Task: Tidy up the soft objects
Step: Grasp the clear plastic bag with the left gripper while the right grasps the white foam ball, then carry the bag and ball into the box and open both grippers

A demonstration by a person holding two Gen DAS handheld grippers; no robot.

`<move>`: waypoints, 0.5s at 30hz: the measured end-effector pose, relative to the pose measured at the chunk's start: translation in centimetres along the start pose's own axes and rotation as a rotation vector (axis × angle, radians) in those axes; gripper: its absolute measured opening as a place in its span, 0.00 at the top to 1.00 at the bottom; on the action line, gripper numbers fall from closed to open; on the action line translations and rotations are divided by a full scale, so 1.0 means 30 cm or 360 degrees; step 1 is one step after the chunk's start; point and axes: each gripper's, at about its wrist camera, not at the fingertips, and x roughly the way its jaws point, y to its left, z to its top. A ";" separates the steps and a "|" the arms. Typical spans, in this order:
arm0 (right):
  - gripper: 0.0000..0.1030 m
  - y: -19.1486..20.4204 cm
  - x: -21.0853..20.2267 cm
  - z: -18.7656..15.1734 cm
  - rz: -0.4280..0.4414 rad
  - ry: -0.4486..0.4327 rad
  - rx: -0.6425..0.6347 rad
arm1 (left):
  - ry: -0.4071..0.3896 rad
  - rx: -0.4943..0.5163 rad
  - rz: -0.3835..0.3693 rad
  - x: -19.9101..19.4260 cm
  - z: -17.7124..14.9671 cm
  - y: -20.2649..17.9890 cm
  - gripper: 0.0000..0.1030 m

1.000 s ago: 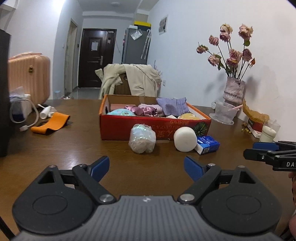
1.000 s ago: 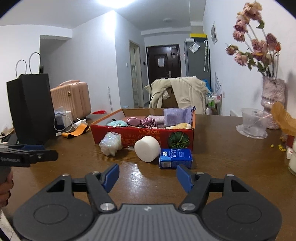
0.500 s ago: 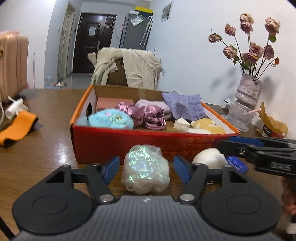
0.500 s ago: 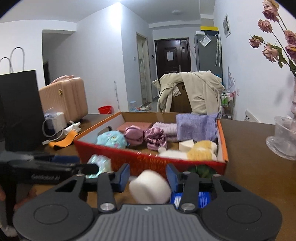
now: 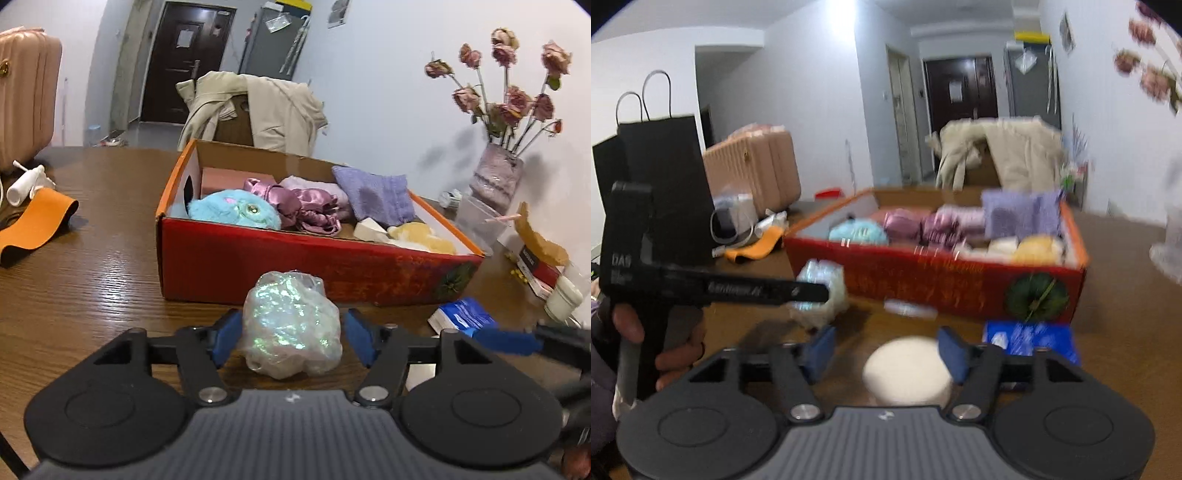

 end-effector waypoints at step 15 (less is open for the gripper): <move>0.59 0.098 -0.151 -0.111 -0.0179 -0.0021 -0.0028 | -0.0021 -0.0005 -0.0086 -0.261 -0.145 -0.112 0.67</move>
